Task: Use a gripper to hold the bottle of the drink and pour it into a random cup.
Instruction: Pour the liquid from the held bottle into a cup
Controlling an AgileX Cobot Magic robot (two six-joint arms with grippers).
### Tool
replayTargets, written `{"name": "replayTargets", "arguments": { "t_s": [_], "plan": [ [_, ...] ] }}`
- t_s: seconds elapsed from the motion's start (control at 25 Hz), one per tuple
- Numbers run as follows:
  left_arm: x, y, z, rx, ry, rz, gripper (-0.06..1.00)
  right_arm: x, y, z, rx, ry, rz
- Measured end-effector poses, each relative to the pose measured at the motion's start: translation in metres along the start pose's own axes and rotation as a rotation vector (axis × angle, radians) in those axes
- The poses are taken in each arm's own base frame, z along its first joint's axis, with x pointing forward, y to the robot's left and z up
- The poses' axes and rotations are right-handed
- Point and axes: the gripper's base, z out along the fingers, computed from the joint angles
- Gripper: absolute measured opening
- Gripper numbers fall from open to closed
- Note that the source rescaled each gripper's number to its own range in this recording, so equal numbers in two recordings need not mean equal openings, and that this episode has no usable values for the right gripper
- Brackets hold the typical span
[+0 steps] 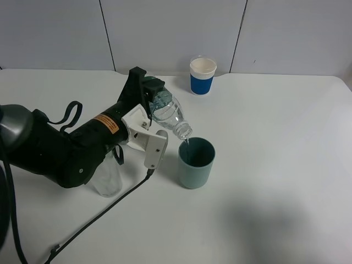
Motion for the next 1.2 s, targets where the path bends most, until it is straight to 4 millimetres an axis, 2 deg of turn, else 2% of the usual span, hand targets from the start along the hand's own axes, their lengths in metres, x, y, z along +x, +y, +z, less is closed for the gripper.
{"name": "replayTargets", "arguments": {
  "t_s": [1.2],
  "plan": [
    [0.0,0.0,0.0,0.0,0.0,0.001,0.0,0.0,0.0,0.0,0.0,0.0,0.0]
  ]
}}
